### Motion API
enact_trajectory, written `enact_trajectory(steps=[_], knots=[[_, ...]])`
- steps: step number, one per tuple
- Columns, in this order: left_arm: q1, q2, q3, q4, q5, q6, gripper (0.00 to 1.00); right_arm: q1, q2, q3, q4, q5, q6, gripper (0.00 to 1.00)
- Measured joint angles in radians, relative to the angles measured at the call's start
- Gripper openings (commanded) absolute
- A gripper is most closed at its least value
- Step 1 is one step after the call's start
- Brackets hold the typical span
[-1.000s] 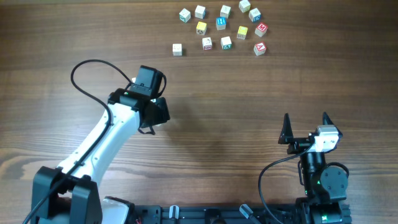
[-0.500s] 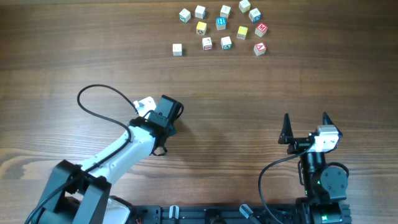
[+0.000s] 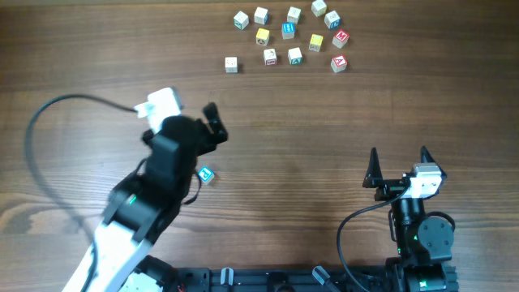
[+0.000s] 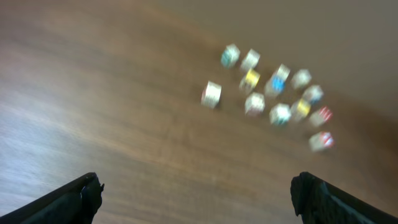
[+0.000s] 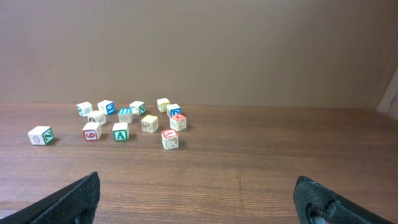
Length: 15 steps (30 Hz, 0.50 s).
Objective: Form a tower
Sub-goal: 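Carry the blue block toward the table center and set it down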
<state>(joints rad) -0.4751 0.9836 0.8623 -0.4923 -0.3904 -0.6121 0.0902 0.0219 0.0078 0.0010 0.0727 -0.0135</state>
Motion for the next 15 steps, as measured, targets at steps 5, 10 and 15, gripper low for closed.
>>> enact_trajectory(steps=[5, 10, 15], knots=[[0.0, -0.187, 0.012, -0.193, -0.183, 0.021, 1.0, 0.0, 0.0, 0.0, 0.0, 0.0, 0.0, 0.99], [0.0, -0.204, 0.012, -0.282, -0.29, 0.025, 1.0, 0.0, 0.0, 0.0, 0.0, 0.0, 0.0, 1.0], [0.048, -0.087, 0.012, -0.226, -0.267, 0.028, 1.0, 0.0, 0.0, 0.0, 0.0, 0.0, 0.0, 1.0]])
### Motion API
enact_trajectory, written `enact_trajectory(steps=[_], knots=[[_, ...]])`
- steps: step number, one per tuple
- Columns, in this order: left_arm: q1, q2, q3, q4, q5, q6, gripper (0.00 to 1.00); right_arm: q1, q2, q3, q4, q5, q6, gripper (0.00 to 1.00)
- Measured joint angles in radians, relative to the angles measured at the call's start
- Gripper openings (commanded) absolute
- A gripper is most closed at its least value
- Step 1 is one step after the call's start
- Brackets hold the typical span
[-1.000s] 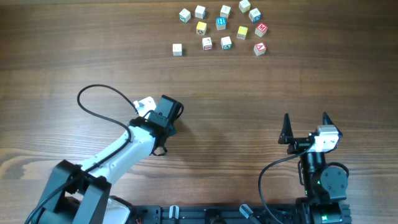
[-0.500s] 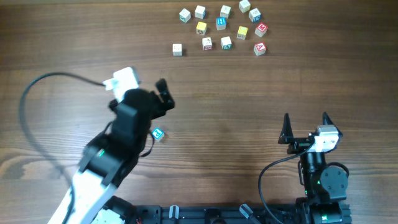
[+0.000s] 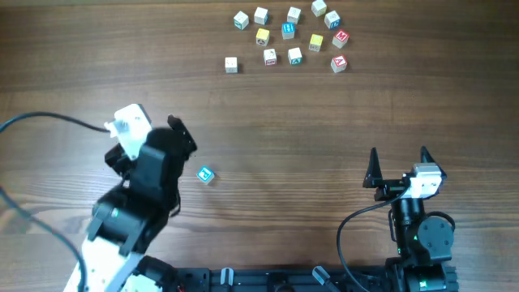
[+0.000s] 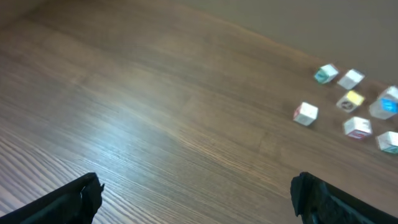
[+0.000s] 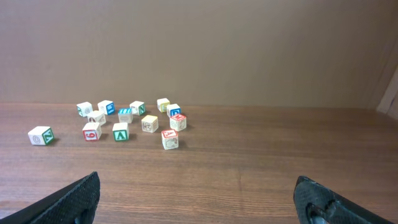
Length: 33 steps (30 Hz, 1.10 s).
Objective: Form a tower
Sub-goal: 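Carry the blue block toward the table center and set it down, then open the left gripper and withdraw it from the blue block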
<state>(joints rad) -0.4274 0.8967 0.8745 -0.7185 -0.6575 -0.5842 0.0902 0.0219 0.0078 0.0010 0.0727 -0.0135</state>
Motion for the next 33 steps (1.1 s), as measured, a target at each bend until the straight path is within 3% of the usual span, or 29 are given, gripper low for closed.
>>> enact_trajectory(steps=[5, 9, 21, 33], knots=[[0.253, 0.208, 0.0, 0.113, 0.388, 0.08, 1.0, 0.0, 0.0, 0.0, 0.0, 0.0, 0.0, 1.0], [0.345, 0.246, 0.0, 0.121, 0.543, 0.142, 1.0, 0.0, 0.0, 0.0, 0.0, 0.0, 0.0, 1.0], [0.347, 0.273, 0.0, 0.182, 0.604, 0.224, 1.0, 0.0, 0.0, 0.0, 0.0, 0.0, 0.0, 1.0], [0.347, 0.276, 0.0, -0.012, 0.604, 0.228, 1.0, 0.0, 0.0, 0.0, 0.006, -0.035, 0.044, 1.0]])
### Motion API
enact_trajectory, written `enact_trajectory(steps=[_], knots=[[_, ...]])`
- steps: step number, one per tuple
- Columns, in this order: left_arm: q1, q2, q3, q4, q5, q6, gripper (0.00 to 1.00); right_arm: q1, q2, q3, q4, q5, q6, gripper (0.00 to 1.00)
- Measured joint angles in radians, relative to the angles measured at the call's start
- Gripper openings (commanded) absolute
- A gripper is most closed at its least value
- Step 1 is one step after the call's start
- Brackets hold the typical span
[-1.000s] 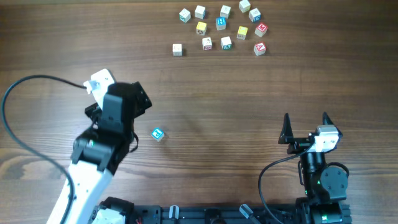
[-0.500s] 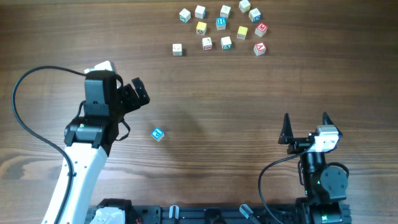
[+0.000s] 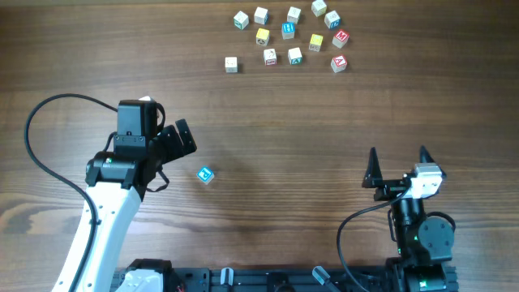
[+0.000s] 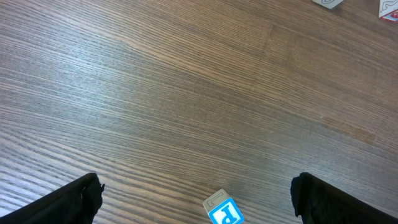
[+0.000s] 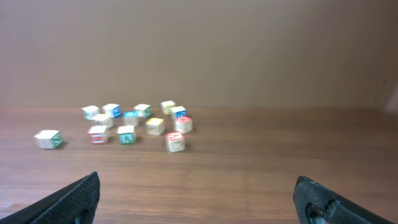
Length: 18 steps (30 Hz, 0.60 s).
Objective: Form a tower
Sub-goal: 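Open the left gripper and withdraw it from the blue block, then reach the right gripper to the cluster and grasp a yellow block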
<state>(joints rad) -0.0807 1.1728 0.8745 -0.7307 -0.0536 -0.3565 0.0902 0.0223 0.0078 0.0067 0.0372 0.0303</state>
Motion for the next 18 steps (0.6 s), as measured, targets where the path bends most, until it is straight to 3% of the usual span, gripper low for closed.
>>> enact_trajectory(steps=[2, 6, 9, 15, 18], knots=[[0.0, 0.0, 0.0, 0.0, 0.0, 0.0, 1.0, 0.0, 0.0, 0.0, -0.01, -0.09, 0.168, 1.0], [0.0, 0.0, 0.0, 0.0, 0.0, 0.0, 1.0, 0.0, 0.0, 0.0, -0.005, -0.24, 0.769, 1.0], [0.0, 0.0, 0.0, 0.0, 0.0, 0.0, 1.0, 0.0, 0.0, 0.0, -0.005, -0.24, 1.025, 1.0], [0.0, 0.0, 0.0, 0.0, 0.0, 0.0, 1.0, 0.0, 0.034, 0.01, -0.003, -0.333, 0.949, 0.99], [0.0, 0.0, 0.0, -0.002, 0.0, 0.0, 1.0, 0.0, 0.141, 0.111, -0.01, -0.351, 0.863, 0.99]])
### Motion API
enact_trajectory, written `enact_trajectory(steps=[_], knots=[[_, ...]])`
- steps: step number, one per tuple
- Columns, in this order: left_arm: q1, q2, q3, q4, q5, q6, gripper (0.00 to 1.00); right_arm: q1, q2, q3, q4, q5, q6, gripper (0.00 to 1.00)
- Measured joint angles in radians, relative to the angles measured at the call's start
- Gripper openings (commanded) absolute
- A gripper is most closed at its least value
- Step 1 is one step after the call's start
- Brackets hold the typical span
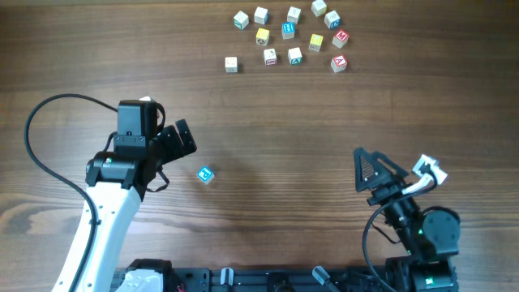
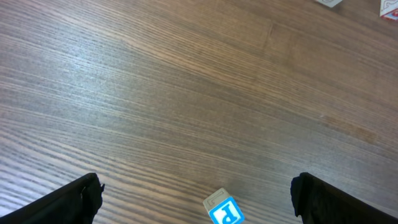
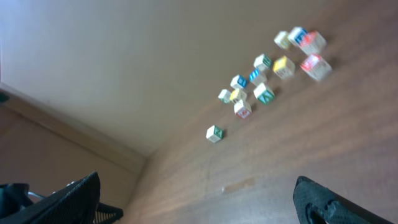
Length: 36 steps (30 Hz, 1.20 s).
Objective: Form a tower
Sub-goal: 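Reach the right gripper to the cluster and grasp a yellow block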
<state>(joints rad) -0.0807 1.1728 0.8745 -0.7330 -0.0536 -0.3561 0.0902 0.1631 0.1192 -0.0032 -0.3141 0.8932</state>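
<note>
A lone blue-lettered block [image 1: 206, 174] lies on the wood left of centre; in the left wrist view this block [image 2: 222, 210] sits at the bottom edge, showing a blue P. My left gripper [image 1: 180, 139] hangs open just up and left of it, its fingers [image 2: 81, 196] wide apart and empty. Several more letter blocks [image 1: 285, 36] lie scattered at the far edge. My right gripper [image 1: 375, 174] is open and empty at the near right, turned leftward; its view is tilted, with the far blocks [image 3: 273, 62] at upper right.
One white block [image 1: 231, 64] lies a little apart at the left of the far group, and shows green-lettered in the right wrist view [image 3: 214, 133]. A black cable [image 1: 36, 130] loops at the left of the left arm.
My right gripper has turned toward the left and its view has tilted. The left arm and the blue block are where they were.
My left gripper was open over the table beyond the blue block, facing the far blocks. It then stood farther left, and later stood just left of the blue block, looking down at it. The right arm stayed still until its turn now.
</note>
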Motion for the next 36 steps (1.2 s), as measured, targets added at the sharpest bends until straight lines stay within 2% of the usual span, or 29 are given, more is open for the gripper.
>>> enact_trajectory(steps=[2, 4, 6, 9, 11, 14, 15, 16, 17, 19, 24, 31, 33, 36], knots=[[0.0, 0.0, 0.0, 0.0, 0.0, 0.0, 1.0, 0.0, 0.154, 0.114, -0.015, -0.003, -0.073, 1.0], [0.0, 0.002, 0.0, -0.001, 0.0, 0.0, 1.0, 0.0, 0.381, 0.263, -0.052, -0.005, -0.143, 1.0], [0.0, 0.002, 0.0, -0.003, 0.0, 0.0, 1.0, 0.0, 0.538, 0.393, -0.149, -0.008, -0.201, 0.99], [0.0, 0.003, 0.0, 0.003, 0.0, 0.0, 1.0, 0.0, 0.875, 0.711, -0.316, -0.007, -0.31, 0.99], [0.0, 0.004, 0.0, -0.001, 0.0, 0.0, 1.0, 0.0, 1.023, 0.875, -0.418, -0.005, -0.352, 1.0], [0.0, 0.006, 0.0, 0.001, 0.0, 0.0, 1.0, 0.002, 1.34, 1.22, -0.596, 0.0, -0.435, 1.0], [0.0, 0.006, 0.0, -0.001, 0.001, 0.0, 1.0, 0.004, 1.398, 1.284, -0.601, 0.002, -0.459, 0.99], [0.0, 0.006, 0.0, -0.002, 0.0, 0.0, 1.0, 0.022, 1.552, 1.41, -0.624, 0.017, -0.473, 1.0], [0.0, 0.006, 0.0, 0.003, 0.0, 0.0, 1.0, 0.039, 1.632, 1.507, -0.622, 0.058, -0.476, 1.0], [0.0, 0.007, 0.0, 0.0, 0.0, 0.0, 1.0, 0.088, 1.815, 1.667, -0.562, 0.156, -0.48, 1.0], [0.0, 0.007, 0.0, 0.0, 0.0, 0.0, 1.0, 0.175, 2.16, 1.703, -0.301, 0.318, -0.443, 0.99], [0.0, 0.007, 0.0, 0.0, 0.0, 0.0, 1.0, 0.182, 2.269, 1.709, -0.101, 0.472, -0.384, 0.84], [0.0, 0.007, 0.0, 0.0, 0.0, 0.0, 1.0, 0.182, 2.306, 1.709, -0.086, 0.487, -0.365, 0.74], [0.0, 0.007, 0.0, -0.001, 0.0, 0.0, 1.0, 0.183, 2.308, 1.709, -0.089, 0.494, -0.334, 0.48]])
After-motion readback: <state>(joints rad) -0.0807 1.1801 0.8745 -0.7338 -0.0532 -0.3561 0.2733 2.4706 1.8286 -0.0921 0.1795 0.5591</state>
